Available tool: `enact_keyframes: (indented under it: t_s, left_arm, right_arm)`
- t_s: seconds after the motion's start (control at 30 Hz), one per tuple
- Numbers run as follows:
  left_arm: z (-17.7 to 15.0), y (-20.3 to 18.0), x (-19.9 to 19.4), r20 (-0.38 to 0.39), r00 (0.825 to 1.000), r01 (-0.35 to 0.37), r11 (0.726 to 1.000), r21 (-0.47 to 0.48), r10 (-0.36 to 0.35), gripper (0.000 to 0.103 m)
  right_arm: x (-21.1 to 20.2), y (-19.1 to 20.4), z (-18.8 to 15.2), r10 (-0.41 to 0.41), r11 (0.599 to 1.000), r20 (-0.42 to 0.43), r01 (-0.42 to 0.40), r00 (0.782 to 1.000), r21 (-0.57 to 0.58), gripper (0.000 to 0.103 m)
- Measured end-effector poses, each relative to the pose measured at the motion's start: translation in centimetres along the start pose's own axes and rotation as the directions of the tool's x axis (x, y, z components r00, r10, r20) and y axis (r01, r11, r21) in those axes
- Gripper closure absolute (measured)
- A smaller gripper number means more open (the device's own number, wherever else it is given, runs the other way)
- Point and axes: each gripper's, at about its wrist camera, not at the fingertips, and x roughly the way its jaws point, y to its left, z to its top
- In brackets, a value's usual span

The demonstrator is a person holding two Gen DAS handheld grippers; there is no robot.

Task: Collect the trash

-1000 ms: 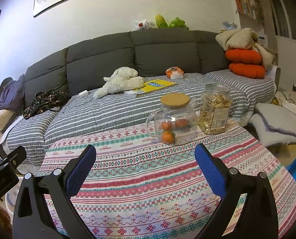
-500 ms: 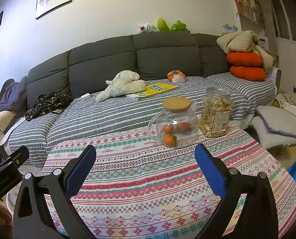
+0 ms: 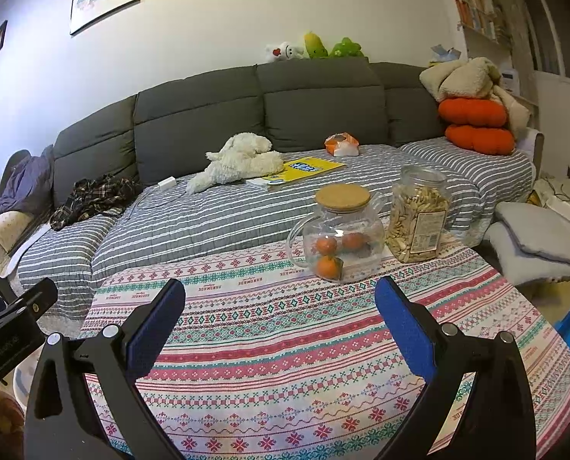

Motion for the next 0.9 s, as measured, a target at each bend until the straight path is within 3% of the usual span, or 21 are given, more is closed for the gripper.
enact_keyframes:
  t_s: [0.9]
  left_arm:
    - [-0.25,0.2,0.31,-0.006,1.0,-0.015,1.0,0.007,0.015,0.007]
  right_arm:
    - [0.45,0.29,-0.3,0.015,1.0,-0.029,-0.015,0.999,-0.016,0.007]
